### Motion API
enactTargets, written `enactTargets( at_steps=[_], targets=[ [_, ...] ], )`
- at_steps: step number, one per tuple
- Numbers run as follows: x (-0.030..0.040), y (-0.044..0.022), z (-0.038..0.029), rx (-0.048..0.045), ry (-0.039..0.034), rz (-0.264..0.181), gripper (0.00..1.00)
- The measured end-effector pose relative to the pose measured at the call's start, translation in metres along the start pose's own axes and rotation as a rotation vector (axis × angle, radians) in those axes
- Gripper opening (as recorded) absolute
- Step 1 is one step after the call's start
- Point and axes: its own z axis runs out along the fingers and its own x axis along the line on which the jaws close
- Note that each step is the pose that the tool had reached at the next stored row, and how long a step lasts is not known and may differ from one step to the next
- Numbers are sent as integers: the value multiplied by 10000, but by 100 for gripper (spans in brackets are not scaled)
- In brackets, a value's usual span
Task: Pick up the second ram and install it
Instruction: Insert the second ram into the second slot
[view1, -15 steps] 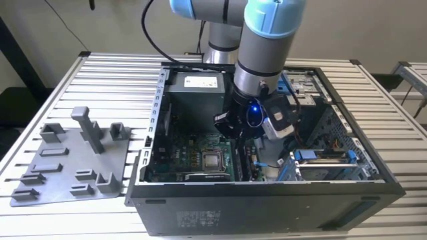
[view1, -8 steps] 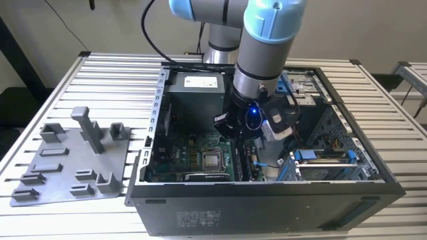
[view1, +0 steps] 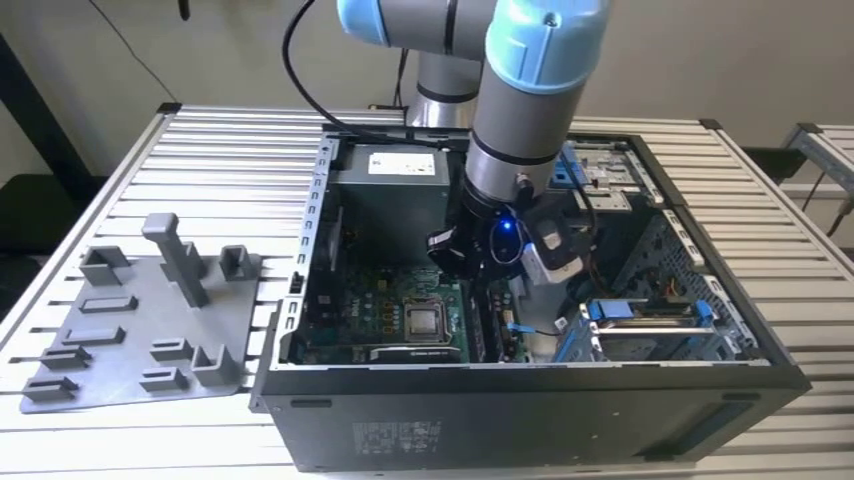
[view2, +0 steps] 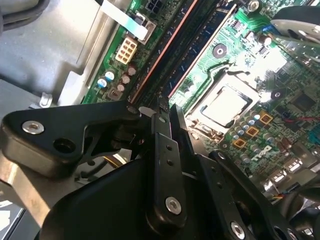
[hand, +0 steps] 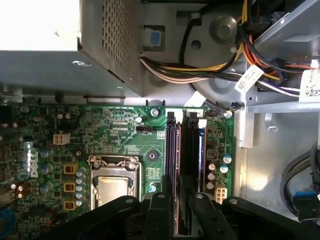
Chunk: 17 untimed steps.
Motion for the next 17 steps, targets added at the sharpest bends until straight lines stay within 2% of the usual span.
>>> enactTargets(
  at_steps=[12, 13, 17],
  targets=[
    [2, 0, 12, -37, -4, -1, 22],
    [2, 0, 6, -34, -1, -1, 22],
    [4, 3, -76, -37, 89, 4, 22]
  ],
)
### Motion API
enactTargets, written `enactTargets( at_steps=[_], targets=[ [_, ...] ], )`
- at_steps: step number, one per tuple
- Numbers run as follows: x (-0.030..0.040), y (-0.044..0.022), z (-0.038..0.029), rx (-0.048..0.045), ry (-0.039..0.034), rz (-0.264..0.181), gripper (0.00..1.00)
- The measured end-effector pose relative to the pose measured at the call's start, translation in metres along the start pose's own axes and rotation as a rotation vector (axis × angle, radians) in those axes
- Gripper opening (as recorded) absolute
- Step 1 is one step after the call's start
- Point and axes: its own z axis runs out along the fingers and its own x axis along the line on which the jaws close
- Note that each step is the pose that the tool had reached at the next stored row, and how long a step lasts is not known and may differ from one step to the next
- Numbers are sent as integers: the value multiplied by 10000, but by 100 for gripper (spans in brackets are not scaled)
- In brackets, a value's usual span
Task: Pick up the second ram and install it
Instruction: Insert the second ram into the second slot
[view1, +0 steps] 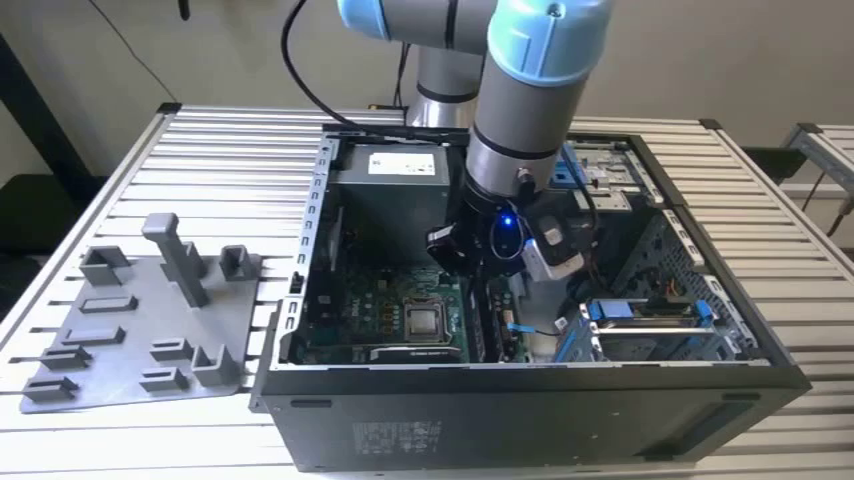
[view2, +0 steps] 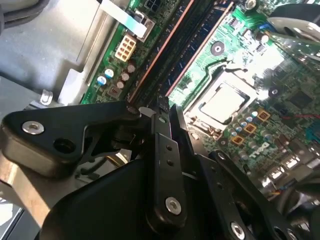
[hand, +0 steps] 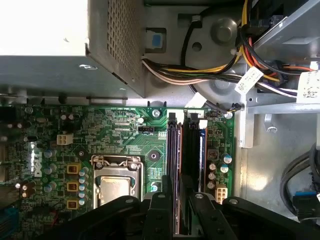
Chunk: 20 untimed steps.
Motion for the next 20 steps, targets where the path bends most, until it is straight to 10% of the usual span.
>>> enactTargets(
  at_steps=[10, 20],
  targets=[
    [4, 8, -234, 0, 223, 20, 22],
    [5, 10, -295, -1, 230, 31, 19]
  ],
)
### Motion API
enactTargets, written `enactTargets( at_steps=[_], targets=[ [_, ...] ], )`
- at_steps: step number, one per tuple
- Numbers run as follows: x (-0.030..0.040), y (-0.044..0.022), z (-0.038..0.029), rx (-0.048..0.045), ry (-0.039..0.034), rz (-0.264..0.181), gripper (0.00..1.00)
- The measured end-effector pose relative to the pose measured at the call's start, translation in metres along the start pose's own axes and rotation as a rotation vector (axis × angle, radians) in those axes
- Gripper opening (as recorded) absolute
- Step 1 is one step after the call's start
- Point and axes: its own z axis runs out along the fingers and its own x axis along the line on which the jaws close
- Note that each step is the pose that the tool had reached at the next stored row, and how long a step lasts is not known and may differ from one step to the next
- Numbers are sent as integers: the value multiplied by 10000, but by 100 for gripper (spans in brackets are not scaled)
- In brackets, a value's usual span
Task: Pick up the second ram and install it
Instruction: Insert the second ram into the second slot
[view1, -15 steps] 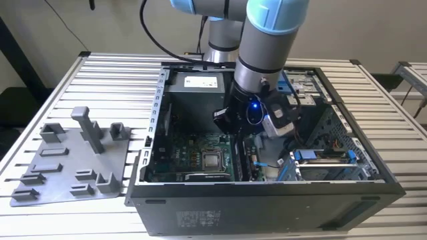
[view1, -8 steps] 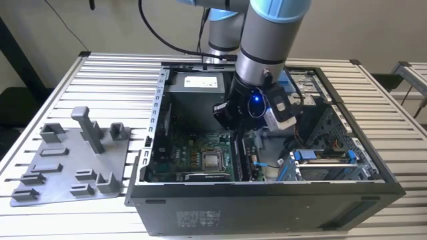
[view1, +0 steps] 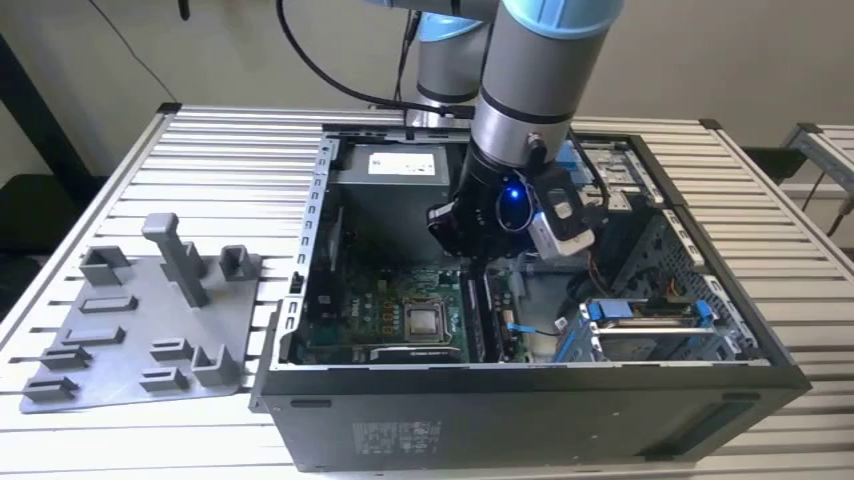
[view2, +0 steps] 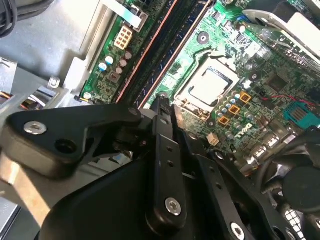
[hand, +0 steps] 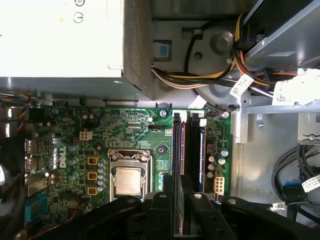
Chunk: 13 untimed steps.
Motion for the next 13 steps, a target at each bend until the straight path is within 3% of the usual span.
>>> enactTargets(
  at_steps=[2, 10, 13],
  targets=[
    [0, 0, 0, 0, 0, 0, 11],
    [0, 0, -2, 1, 0, -12, 11],
    [-18, -2, -8, -15, 7, -204, 11]
  ],
)
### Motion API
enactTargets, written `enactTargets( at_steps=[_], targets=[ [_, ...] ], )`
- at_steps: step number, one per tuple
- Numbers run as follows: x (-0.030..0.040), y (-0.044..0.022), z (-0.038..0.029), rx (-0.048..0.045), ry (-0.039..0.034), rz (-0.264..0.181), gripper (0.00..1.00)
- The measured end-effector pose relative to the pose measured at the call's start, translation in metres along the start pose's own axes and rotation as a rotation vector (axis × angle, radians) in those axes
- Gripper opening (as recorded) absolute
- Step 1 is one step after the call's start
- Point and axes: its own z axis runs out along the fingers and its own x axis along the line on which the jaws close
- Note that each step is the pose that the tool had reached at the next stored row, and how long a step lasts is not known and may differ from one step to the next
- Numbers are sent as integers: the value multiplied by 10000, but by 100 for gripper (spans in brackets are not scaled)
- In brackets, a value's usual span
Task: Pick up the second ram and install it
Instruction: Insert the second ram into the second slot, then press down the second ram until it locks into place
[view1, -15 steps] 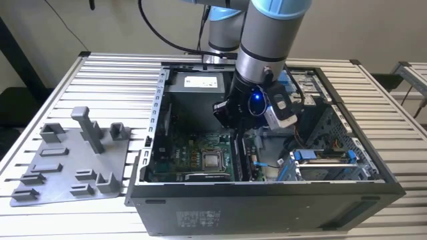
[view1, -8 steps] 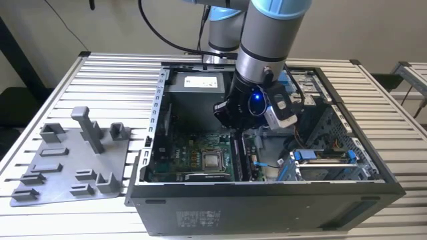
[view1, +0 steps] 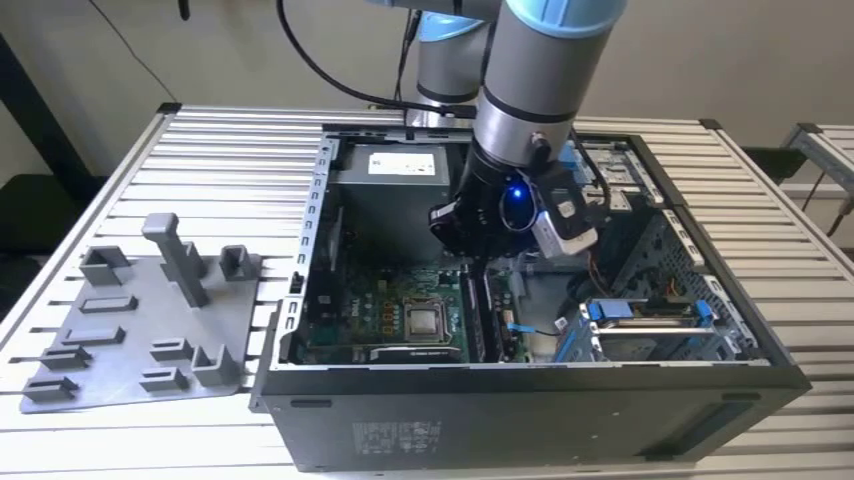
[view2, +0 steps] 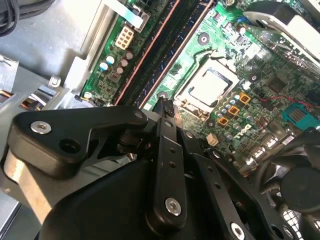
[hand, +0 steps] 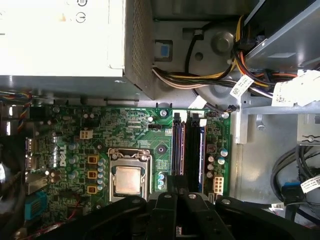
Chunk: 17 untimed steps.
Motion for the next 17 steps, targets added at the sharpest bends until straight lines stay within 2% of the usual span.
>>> enactTargets(
  at_steps=[1, 12, 17],
  targets=[
    [0, 0, 0, -1, 1, 1, 11],
    [-1, 1, 0, 97, 248, 13, 11],
    [3, 1, 1, 98, 223, 2, 11]
  ],
)
